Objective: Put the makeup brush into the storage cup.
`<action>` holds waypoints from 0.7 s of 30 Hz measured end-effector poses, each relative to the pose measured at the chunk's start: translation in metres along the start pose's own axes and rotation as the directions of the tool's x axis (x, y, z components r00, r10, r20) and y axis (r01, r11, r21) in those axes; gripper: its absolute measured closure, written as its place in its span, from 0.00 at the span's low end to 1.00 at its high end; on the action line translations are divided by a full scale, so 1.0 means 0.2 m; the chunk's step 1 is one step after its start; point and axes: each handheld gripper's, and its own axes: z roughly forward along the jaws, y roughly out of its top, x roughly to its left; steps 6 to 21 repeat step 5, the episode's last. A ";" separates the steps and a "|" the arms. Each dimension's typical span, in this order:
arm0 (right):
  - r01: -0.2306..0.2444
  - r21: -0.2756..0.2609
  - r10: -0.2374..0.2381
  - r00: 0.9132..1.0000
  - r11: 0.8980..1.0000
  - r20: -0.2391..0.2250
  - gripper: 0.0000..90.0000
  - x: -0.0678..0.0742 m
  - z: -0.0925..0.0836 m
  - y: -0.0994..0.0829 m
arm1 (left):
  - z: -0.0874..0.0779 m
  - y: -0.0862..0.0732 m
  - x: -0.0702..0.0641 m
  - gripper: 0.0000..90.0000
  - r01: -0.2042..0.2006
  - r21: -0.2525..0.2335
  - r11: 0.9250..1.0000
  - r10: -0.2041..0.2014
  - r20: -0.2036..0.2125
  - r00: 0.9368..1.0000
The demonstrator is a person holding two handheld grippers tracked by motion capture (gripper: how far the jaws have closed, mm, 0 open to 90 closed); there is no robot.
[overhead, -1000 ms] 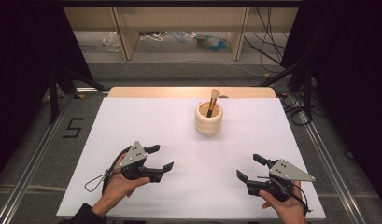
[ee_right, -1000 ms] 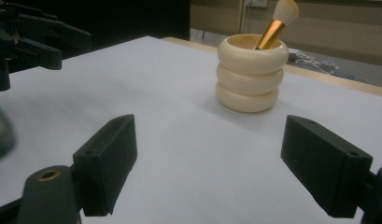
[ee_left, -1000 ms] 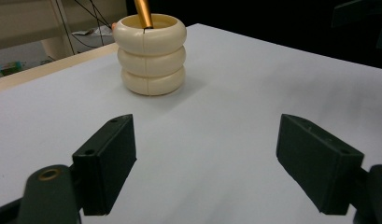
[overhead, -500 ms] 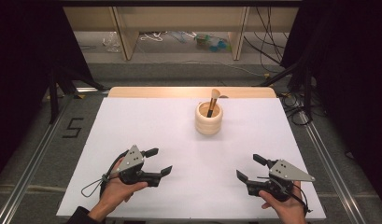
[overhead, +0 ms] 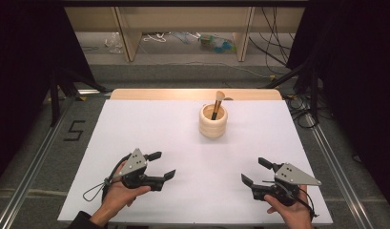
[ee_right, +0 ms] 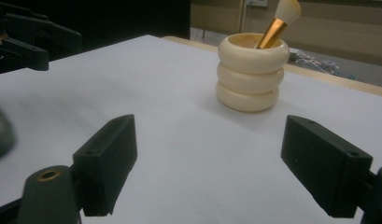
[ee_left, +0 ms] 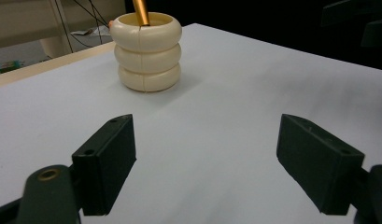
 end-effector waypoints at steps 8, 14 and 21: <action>0.001 0.001 -0.001 1.000 1.000 0.000 0.22 0.00 0.00 0.00 | 0.00 0.00 0.00 0.22 0.000 0.002 1.000 0.000 0.000 1.000; 0.001 0.001 -0.001 1.000 1.000 0.000 0.22 0.00 0.00 0.00 | 0.00 0.00 0.00 0.22 0.000 0.002 1.000 0.000 0.000 1.000; 0.001 0.001 -0.001 1.000 1.000 0.000 0.22 0.00 0.00 0.00 | 0.00 0.00 0.00 0.22 0.000 0.002 1.000 0.000 0.000 1.000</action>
